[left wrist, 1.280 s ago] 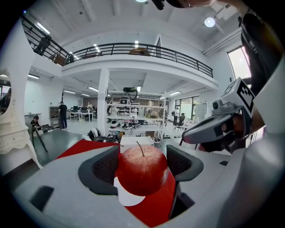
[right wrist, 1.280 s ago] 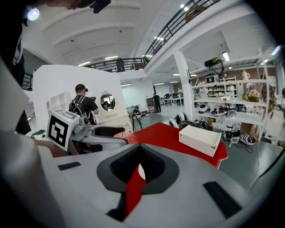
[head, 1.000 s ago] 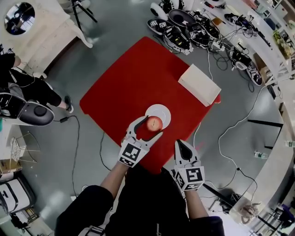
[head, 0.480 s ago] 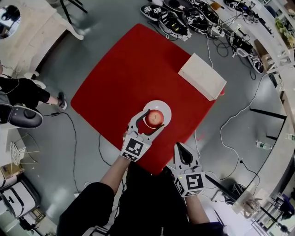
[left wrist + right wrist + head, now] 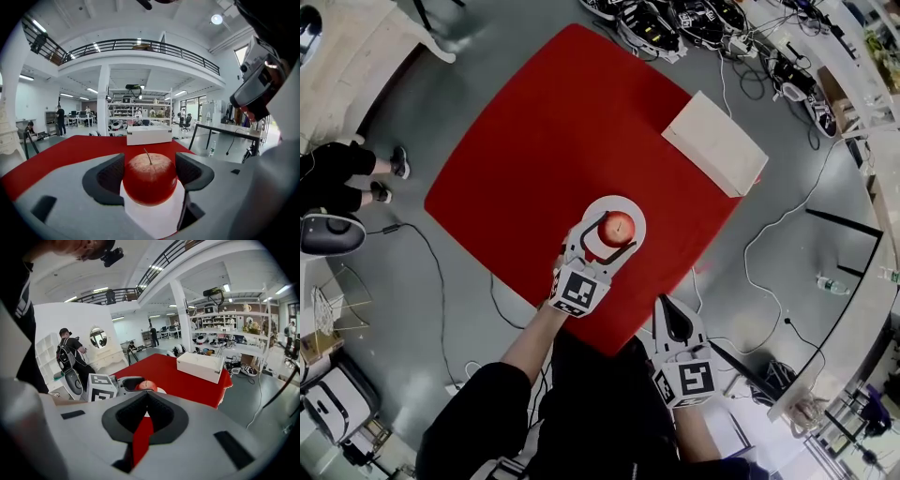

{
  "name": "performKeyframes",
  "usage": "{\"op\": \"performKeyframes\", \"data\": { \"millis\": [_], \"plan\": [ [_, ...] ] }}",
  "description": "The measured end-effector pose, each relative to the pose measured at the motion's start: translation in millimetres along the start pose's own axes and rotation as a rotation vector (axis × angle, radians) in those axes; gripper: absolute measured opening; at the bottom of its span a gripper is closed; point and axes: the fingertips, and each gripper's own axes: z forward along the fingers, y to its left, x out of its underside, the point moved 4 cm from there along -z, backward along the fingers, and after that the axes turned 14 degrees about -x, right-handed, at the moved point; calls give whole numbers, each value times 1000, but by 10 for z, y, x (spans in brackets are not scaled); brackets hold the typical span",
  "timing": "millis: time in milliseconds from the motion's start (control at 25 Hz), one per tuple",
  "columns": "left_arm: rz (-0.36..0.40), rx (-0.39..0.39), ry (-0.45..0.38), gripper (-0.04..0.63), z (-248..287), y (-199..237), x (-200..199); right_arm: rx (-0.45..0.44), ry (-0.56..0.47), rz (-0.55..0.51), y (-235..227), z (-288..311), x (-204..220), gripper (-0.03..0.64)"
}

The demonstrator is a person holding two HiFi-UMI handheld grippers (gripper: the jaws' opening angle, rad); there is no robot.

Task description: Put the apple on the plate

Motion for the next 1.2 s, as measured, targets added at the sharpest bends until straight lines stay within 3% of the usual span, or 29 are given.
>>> {"op": "performKeyframes", "data": {
  "millis": [880,1200],
  "plan": [
    [59,-13,-14,344,123,-26,288,-28,14,56,41,119,94,11],
    [29,-36,-26,350,119,24,241,-20,1,72,4,61,110,11]
  ]
}}
